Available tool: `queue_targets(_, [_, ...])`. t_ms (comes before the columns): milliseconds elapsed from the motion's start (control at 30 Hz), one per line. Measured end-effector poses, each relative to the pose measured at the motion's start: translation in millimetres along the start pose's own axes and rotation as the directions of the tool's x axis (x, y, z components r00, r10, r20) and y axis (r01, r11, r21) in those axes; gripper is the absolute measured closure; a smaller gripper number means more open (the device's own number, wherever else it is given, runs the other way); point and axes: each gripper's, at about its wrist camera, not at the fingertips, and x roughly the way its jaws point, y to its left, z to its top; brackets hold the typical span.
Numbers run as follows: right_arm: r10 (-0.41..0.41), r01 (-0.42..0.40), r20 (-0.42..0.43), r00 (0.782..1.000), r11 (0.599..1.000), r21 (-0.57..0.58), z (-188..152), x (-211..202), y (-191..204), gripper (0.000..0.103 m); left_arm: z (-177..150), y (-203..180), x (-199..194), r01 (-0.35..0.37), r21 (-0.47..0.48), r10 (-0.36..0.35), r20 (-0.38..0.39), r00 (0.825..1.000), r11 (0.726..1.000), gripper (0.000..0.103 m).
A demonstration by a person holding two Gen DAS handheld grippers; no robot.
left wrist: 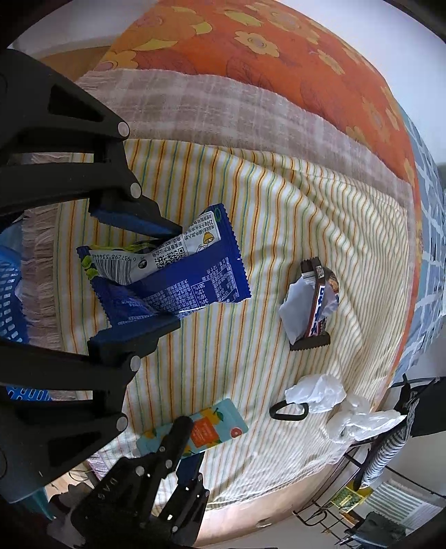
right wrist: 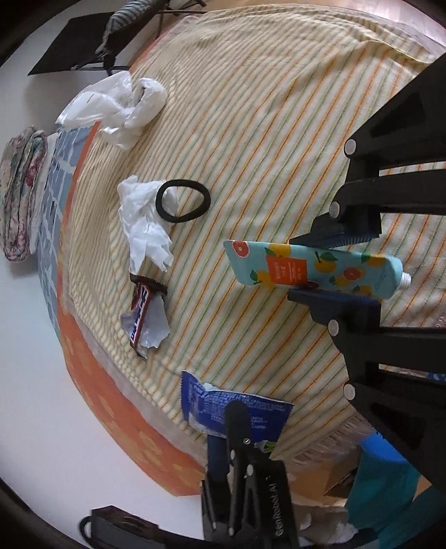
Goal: Collect trash
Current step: 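Grasp the blue snack wrapper with the left gripper while the right grasps the orange tube, then carry the blue wrapper with the left gripper while the right carries the tube to the basket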
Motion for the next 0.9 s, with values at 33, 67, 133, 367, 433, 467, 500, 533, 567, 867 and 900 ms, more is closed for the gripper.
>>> queue_targets(33, [-0.001, 0.001, 0.001, 1.0, 1.0, 0.001, 0, 0, 0, 0.085, 0, 0, 0, -0.003, 0.002, 0.003, 0.001, 1.0, 1.0, 0.056])
queue_targets(67, [-0.005, 0.005, 0.002, 1.0, 1.0, -0.001, -1, 0, 1, 0.085, 0, 0, 1, -0.001, 0.002, 0.001, -0.004, 1.0, 1.0, 0.056])
queue_targets(133, [-0.004, 0.004, 0.002, 1.0, 1.0, -0.003, -3, -2, 3, 0.089, 1, 1, 5, 0.009, -0.01, -0.009, -0.022, 1.0, 1.0, 0.043])
queue_targets(367, [0.006, -0.006, 0.01, 1.0, 1.0, -0.007, -5, -7, 9, 0.097, 5, -7, 13, -0.023, 0.014, 0.024, -0.027, 0.999, 1.0, 0.053])
queue_targets(433, [0.009, -0.009, 0.018, 1.0, 1.0, -0.001, -5, -9, 9, 0.097, 4, -10, 11, -0.027, 0.026, 0.028, -0.017, 0.999, 0.999, 0.062])
queue_targets(467, [0.012, -0.012, 0.024, 1.0, 1.0, 0.004, -5, -11, 9, 0.097, 3, -12, 9, -0.027, 0.032, 0.028, -0.011, 1.0, 0.999, 0.065])
queue_targets(500, [0.015, -0.015, 0.027, 1.0, 1.0, 0.009, -5, -12, 8, 0.098, 2, -13, 8, -0.021, 0.037, 0.022, -0.009, 1.0, 0.999, 0.087])
queue_targets(533, [0.017, -0.018, 0.032, 0.999, 1.0, 0.015, -5, -14, 7, 0.098, 1, -15, 7, -0.021, 0.043, 0.021, -0.015, 1.0, 0.999, 0.087])
queue_targets(567, [0.018, -0.018, 0.036, 0.999, 1.0, 0.019, -5, -16, 7, 0.098, 0, -16, 5, -0.019, 0.045, 0.019, -0.007, 1.0, 0.999, 0.087])
queue_targets(867, [0.017, -0.02, 0.069, 0.997, 0.999, 0.049, -10, -32, 1, 0.098, -5, -11, -9, 0.027, 0.023, -0.028, 0.019, 0.999, 0.999, 0.09])
queue_targets(900, [0.019, -0.023, 0.075, 0.997, 0.998, 0.052, -10, -35, 2, 0.098, -5, -10, -12, 0.036, 0.02, -0.036, 0.024, 0.999, 0.999, 0.09])
